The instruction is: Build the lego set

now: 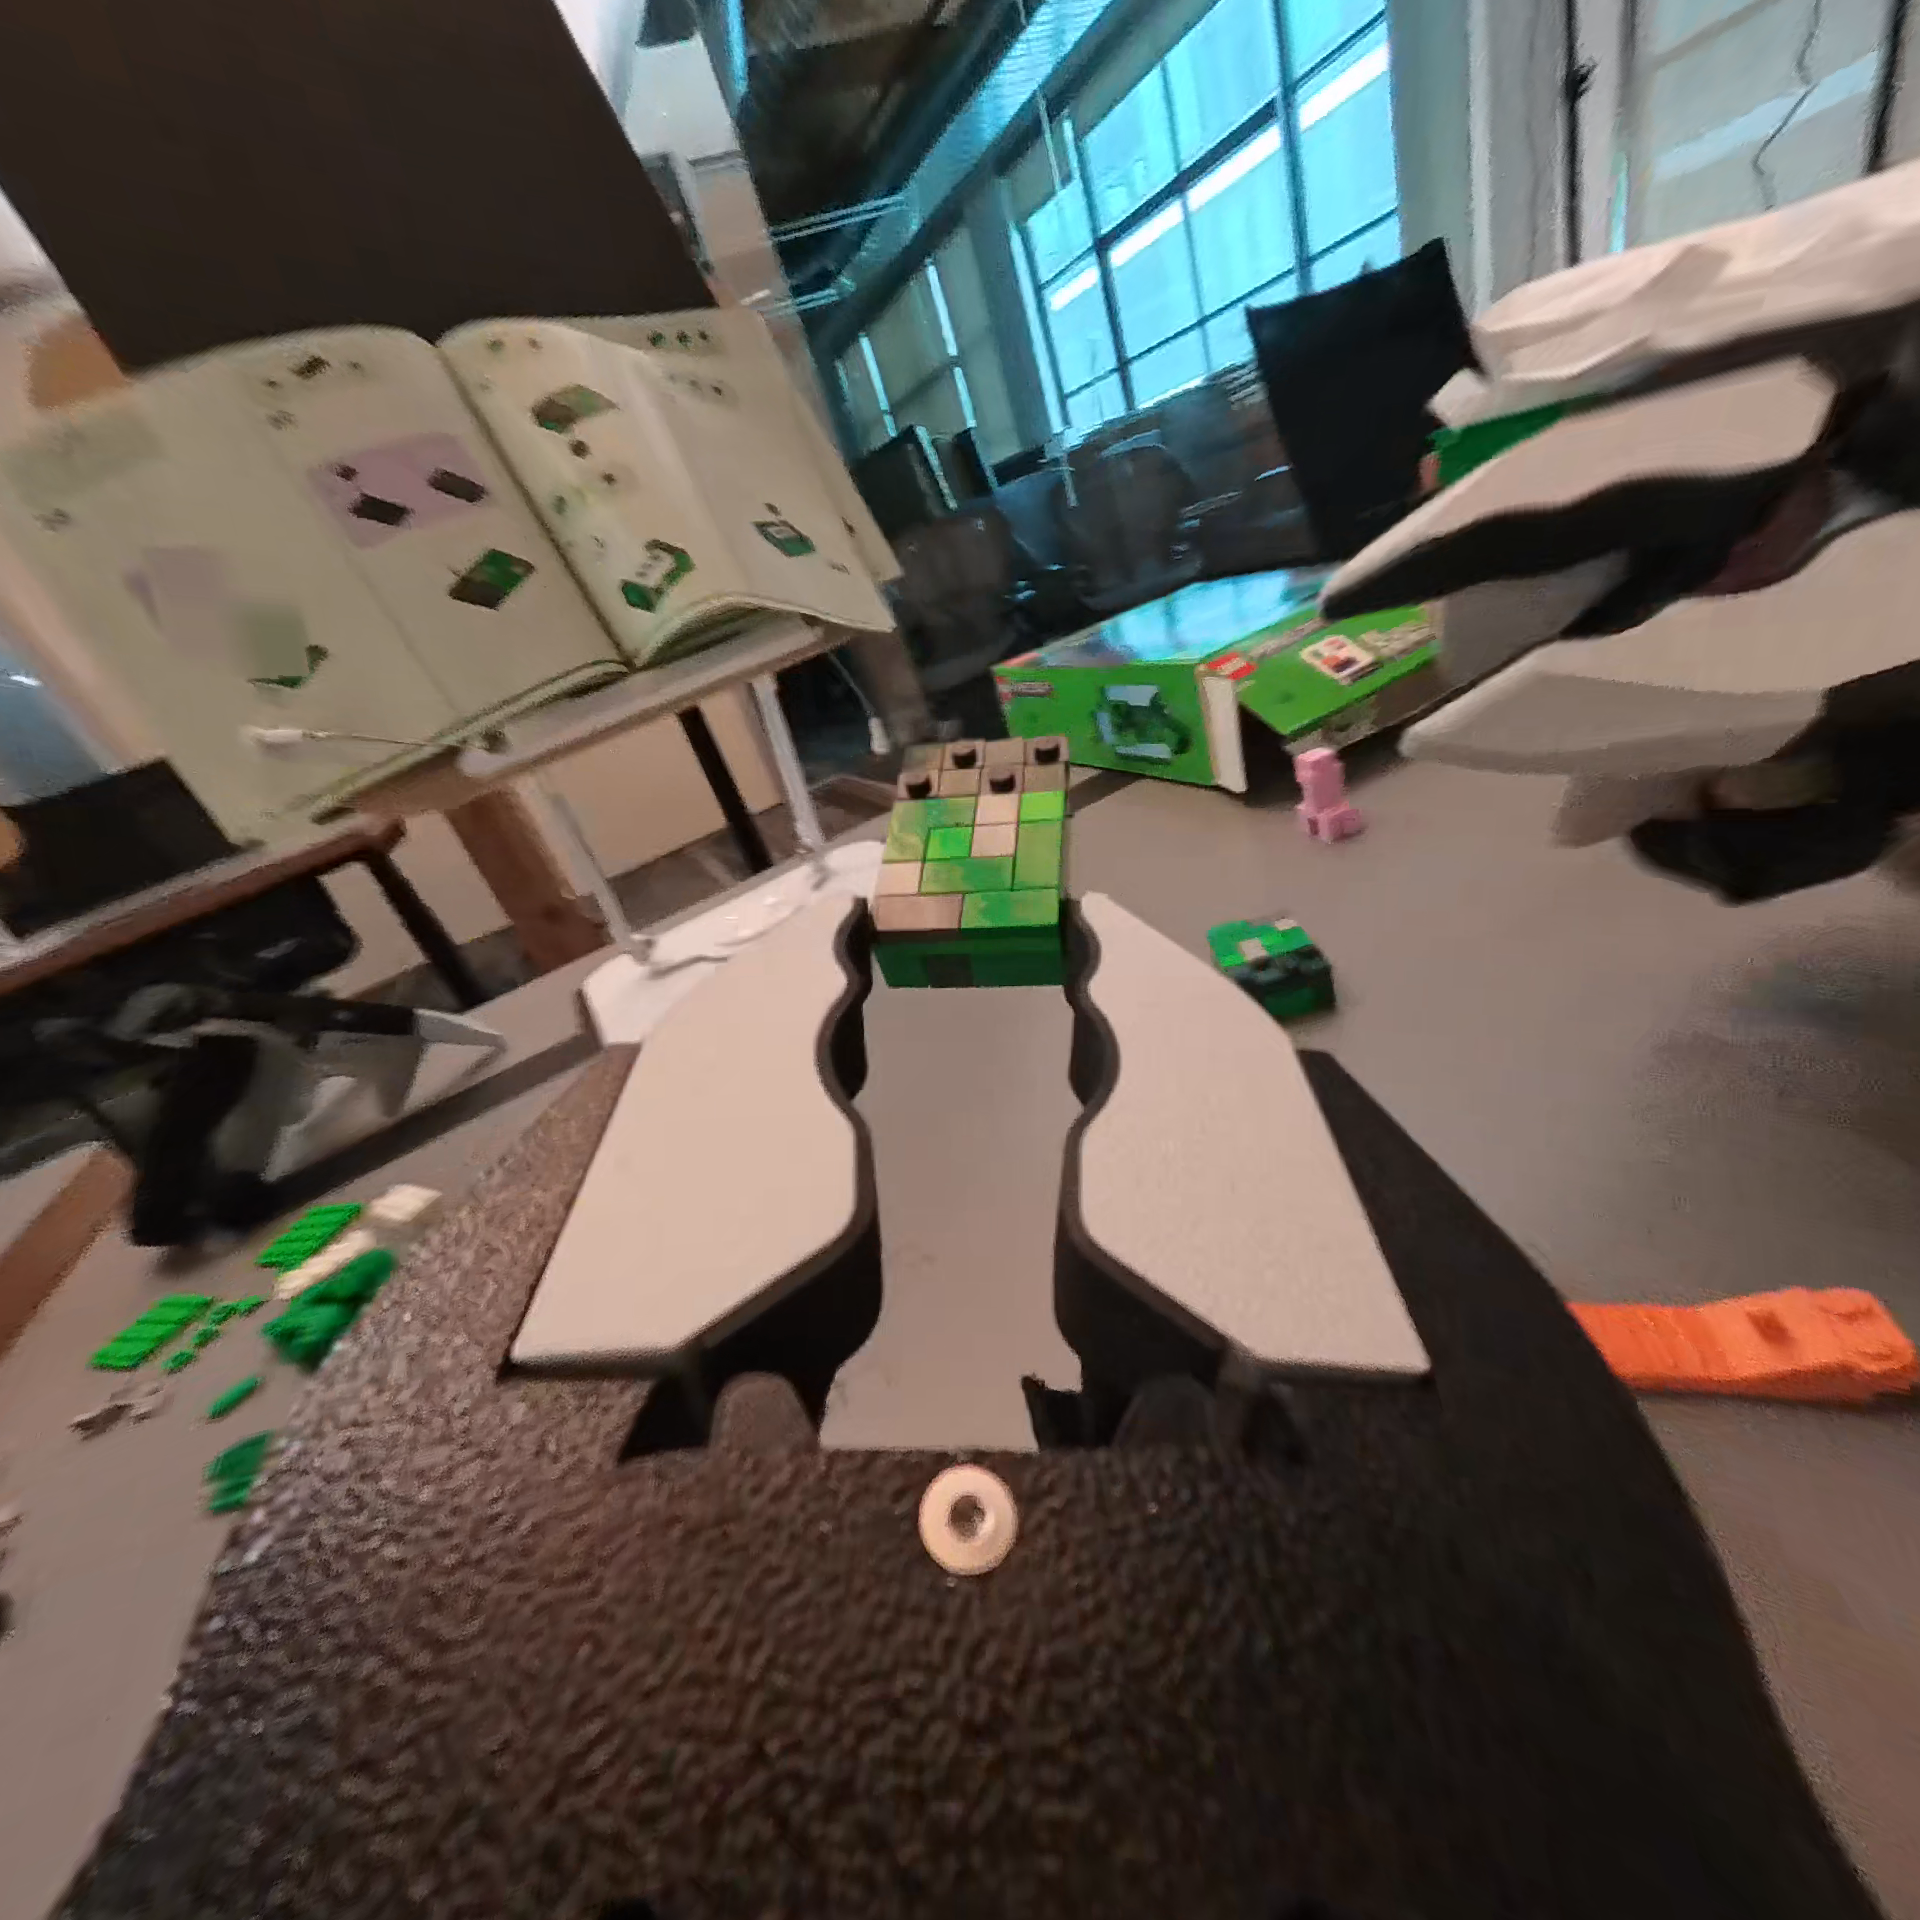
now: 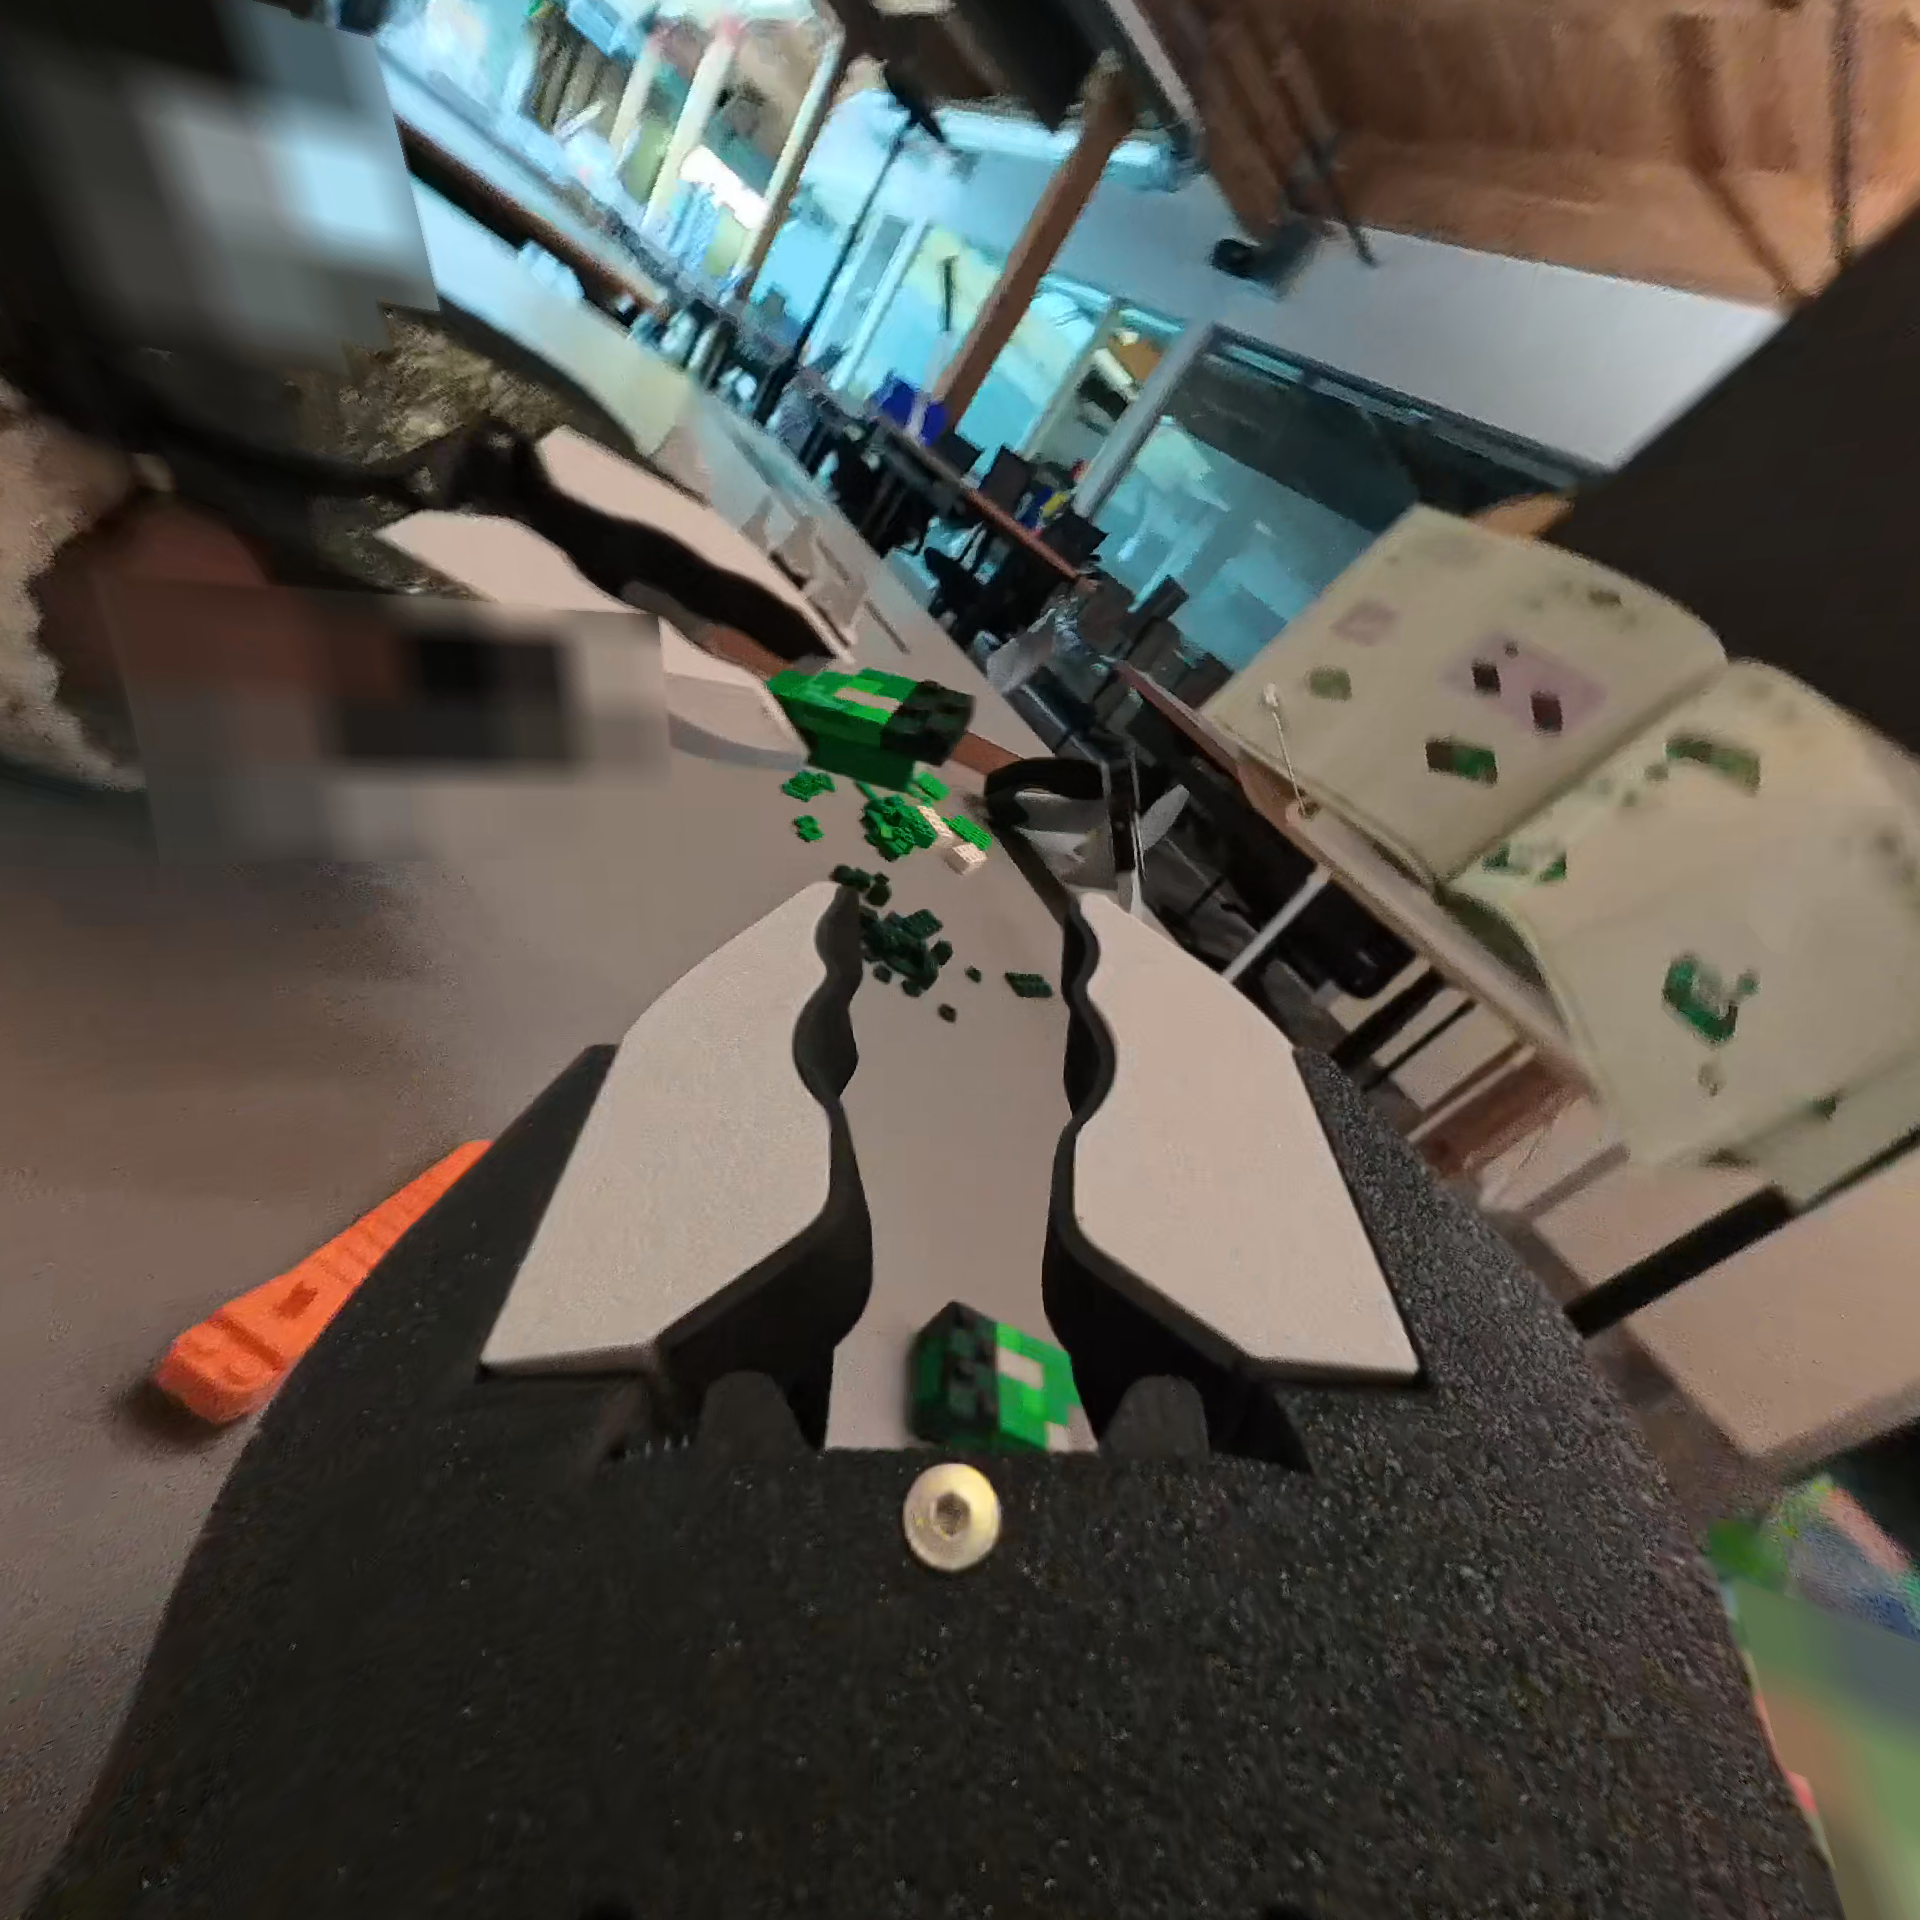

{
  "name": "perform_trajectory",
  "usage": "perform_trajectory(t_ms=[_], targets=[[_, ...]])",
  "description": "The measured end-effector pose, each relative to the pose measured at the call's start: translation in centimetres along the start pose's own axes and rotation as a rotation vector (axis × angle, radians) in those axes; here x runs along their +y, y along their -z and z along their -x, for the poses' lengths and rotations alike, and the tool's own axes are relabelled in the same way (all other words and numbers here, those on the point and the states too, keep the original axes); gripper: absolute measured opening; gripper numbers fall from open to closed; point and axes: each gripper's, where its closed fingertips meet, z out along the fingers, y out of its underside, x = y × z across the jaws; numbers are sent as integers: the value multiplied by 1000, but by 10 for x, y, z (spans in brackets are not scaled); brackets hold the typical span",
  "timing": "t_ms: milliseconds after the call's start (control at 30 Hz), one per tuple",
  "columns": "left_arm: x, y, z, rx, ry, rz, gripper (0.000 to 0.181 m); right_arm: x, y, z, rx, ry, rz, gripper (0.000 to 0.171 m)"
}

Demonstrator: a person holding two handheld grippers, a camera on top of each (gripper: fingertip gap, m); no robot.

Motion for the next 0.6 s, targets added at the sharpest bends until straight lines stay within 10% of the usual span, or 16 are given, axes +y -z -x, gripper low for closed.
perform_trajectory(t_ms=[233, 600], targets=[[-17, 14, -9, 375, 606, -284, 35, 31, -9, -12, 97, -134, -87, 27], [-19, 22, 0, 410, 680, -360, 36, 26, -14, 4, -20, -95, -149, 20]])
